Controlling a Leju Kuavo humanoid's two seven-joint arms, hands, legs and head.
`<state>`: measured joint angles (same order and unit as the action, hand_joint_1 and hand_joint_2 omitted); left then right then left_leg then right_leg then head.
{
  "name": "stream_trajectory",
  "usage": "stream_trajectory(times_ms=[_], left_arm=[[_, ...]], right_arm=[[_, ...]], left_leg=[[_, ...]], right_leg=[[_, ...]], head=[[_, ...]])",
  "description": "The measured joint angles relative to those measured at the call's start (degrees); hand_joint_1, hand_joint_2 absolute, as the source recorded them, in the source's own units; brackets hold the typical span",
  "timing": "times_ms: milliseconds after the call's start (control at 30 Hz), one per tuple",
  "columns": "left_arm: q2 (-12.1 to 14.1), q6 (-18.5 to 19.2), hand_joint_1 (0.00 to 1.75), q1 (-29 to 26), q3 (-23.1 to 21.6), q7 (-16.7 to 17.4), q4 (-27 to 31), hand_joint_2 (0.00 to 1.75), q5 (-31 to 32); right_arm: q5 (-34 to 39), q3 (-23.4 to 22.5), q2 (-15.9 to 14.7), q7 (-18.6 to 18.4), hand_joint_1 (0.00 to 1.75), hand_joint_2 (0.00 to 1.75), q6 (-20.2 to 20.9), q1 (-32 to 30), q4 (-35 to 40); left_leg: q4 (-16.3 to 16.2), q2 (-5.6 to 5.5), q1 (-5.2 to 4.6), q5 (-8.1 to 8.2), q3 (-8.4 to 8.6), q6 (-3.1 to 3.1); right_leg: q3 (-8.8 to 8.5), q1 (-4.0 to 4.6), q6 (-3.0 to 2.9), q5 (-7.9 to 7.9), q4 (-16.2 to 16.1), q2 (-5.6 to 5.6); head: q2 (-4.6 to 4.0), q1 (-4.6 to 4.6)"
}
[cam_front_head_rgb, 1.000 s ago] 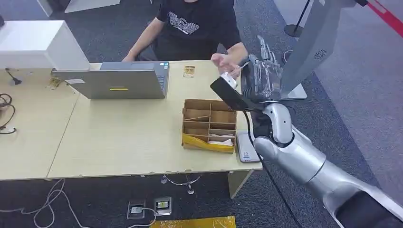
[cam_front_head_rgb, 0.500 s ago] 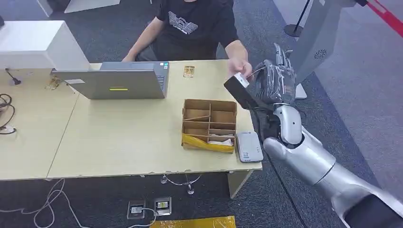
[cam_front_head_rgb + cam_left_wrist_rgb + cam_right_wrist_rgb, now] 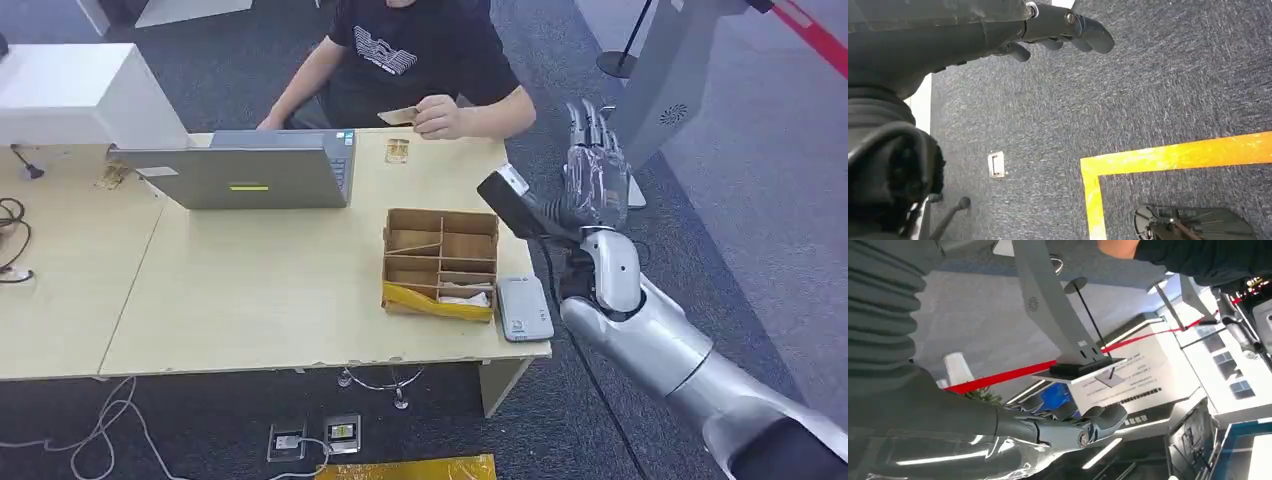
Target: Pass the card to the sensor for recognition and then transmit it.
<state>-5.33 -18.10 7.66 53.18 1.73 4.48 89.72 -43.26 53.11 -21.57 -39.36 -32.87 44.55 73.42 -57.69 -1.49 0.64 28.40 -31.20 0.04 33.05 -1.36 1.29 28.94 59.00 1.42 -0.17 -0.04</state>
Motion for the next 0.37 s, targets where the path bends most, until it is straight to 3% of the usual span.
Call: stream_trajectory(times_ms=[267,367], left_arm=[[0.0,-0.5,0.0,-0.6,0.2,-0.5,0.0,0.0,0.0],[0.0,-0.5,0.0,-0.7,0.3,-0.5,0.0,0.0,0.0]], right_arm=[[6.5,-2.1,-2.5,-0.6,0.0,0.0,0.2,-1.7,1.2],[5.8,-4.4,-4.2,-0.7,0.0,0.0,-0.1,-4.0,1.3]], left_leg=[[0.0,-0.01,-0.01,0.0,0.0,0.01],[0.0,-0.02,-0.01,0.01,0.0,0.02]], right_leg=[[0.0,-0.01,0.0,0.0,0.0,-0.01],[-0.01,-0.01,0.0,0.0,0.0,-0.03]], head=[[0.0,-0.02],[0.0,-0.02]])
